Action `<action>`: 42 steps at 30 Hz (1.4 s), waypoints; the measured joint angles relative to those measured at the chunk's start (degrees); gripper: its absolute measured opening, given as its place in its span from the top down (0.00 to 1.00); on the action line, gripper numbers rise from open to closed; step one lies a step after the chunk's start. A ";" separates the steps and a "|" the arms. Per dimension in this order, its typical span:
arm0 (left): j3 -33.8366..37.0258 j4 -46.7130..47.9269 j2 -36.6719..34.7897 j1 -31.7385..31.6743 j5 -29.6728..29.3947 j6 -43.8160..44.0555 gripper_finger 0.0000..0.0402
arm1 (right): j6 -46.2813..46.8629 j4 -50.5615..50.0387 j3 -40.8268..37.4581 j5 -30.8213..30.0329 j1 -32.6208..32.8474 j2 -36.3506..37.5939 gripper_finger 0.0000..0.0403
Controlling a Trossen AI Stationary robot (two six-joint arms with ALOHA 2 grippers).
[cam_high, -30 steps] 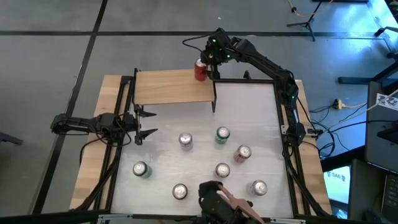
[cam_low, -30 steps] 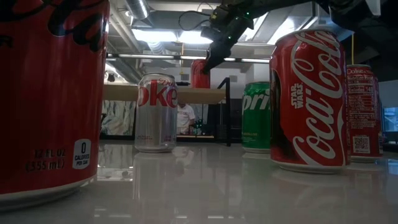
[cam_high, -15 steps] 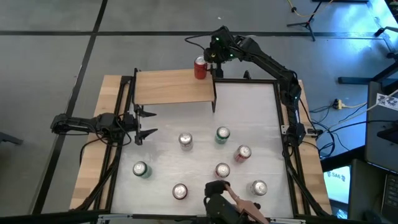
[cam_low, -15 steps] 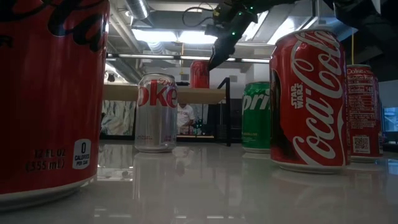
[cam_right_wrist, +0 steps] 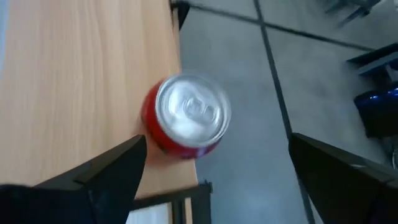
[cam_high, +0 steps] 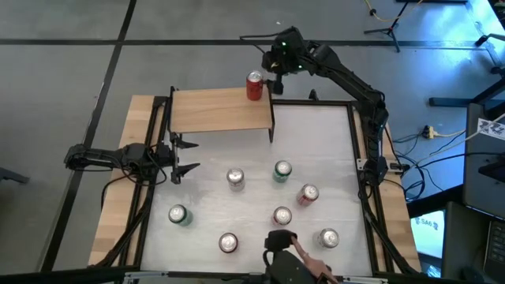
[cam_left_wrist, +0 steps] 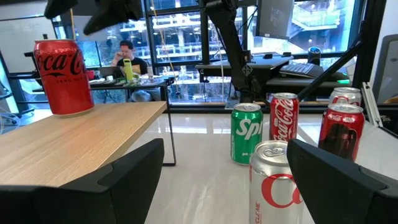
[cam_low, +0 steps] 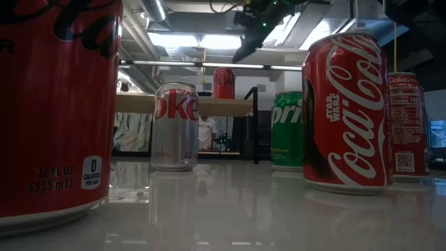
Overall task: Place canned beverage on shelf
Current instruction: Put the top red black soda can on the shelf
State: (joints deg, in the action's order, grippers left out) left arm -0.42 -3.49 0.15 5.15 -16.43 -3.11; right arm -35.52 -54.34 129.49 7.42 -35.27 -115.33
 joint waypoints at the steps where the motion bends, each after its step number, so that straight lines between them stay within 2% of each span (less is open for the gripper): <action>1: 0.01 0.00 0.01 0.02 0.01 0.00 0.18 | 1.91 0.52 0.00 0.74 -0.02 0.00 0.04; 8: 0.00 0.00 0.01 0.02 0.01 0.02 0.18 | 9.78 1.83 -0.02 7.71 0.00 -1.14 0.04; 16: 0.01 0.00 -0.01 0.02 0.01 0.02 0.18 | 14.38 5.69 -0.20 7.66 -0.02 -2.55 0.04; 31: 0.00 0.00 0.00 0.01 0.01 0.02 0.18 | 14.31 6.72 -0.30 6.66 0.00 -6.42 0.04; 42: 0.00 0.00 0.00 0.00 0.01 0.02 0.18 | 14.03 6.36 -0.30 6.62 0.00 -6.56 0.04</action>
State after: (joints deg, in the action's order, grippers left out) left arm -0.42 -3.49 0.15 5.15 -16.43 -3.09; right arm -21.48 -47.98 129.19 14.04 -35.27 -121.89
